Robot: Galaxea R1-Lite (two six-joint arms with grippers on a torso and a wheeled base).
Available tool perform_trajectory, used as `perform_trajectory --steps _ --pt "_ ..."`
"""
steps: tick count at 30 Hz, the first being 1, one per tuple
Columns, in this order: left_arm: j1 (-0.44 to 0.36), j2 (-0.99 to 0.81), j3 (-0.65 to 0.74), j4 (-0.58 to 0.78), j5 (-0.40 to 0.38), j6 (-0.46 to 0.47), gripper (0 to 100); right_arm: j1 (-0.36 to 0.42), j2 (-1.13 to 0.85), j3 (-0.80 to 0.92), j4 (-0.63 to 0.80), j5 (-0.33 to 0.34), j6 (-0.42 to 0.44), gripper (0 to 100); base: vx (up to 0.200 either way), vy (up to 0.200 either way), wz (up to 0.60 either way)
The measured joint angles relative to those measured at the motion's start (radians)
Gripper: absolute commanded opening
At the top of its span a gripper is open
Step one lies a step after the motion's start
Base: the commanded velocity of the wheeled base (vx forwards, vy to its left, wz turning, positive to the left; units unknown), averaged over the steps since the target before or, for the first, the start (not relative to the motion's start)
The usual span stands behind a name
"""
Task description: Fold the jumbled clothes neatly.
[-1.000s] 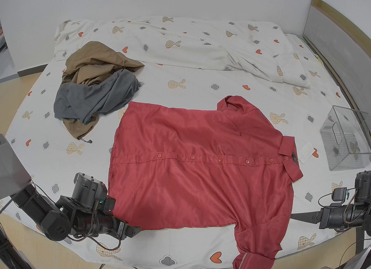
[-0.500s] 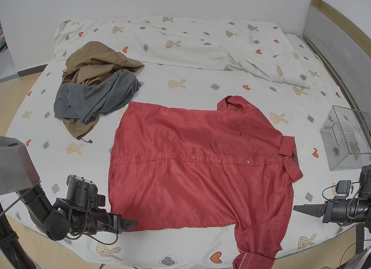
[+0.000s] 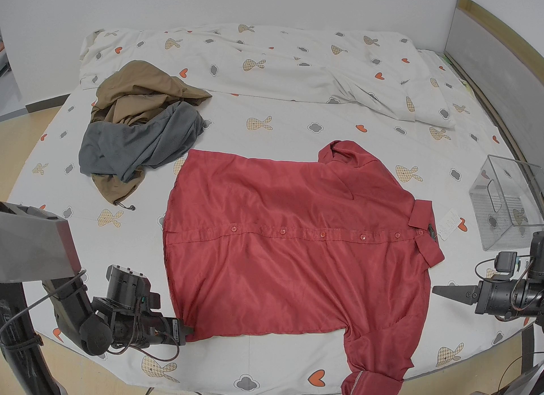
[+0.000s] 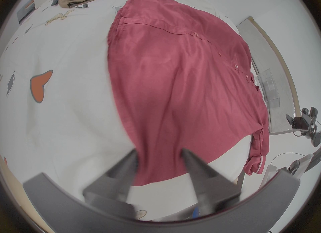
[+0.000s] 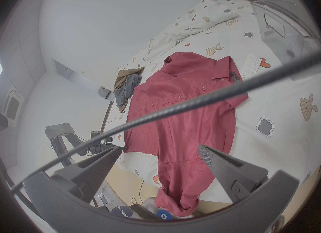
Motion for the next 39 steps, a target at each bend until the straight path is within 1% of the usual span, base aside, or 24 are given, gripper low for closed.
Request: perform_trajectory --steps 6,12,15,19,21,26,36,37,39 --pt "0.015 -0.003 0.024 0.000 -0.001 0.001 0 0.000 0.005 0.000 0.000 0.001 0.000 100 0.000 0.000 0.00" --pt "0.040 -0.057 0.051 0.019 0.001 0.002 0 0.000 0.009 0.003 -0.001 0.000 0.000 100 0.000 0.000 0.00" --pt "0.062 -0.098 0.061 0.058 0.003 0.005 0 0.000 0.012 0.004 -0.001 0.000 -0.001 100 0.000 0.000 0.00" --pt "0.106 -0.147 0.064 0.144 0.005 0.010 0 -0.001 0.019 0.004 -0.001 0.000 -0.001 100 0.000 0.000 0.00" --pt "0.130 -0.166 0.061 0.163 0.005 0.021 0 -0.001 0.024 0.004 0.000 0.000 -0.001 100 0.000 0.000 0.00" --pt "0.163 -0.188 0.058 0.182 0.007 0.031 0 -0.003 0.036 0.006 -0.001 -0.001 -0.001 100 0.000 0.000 0.00" --pt "0.182 -0.190 0.062 0.189 0.028 0.032 0 -0.006 0.049 0.006 -0.001 -0.002 -0.001 100 0.000 0.000 0.00" --pt "0.180 -0.189 0.063 0.189 0.028 0.032 100 -0.006 0.050 0.006 -0.001 -0.003 -0.001 100 0.000 0.000 0.00" --pt "0.176 -0.187 0.065 0.187 0.028 0.032 100 -0.007 0.051 0.006 -0.001 -0.003 -0.001 100 0.000 0.000 0.00"
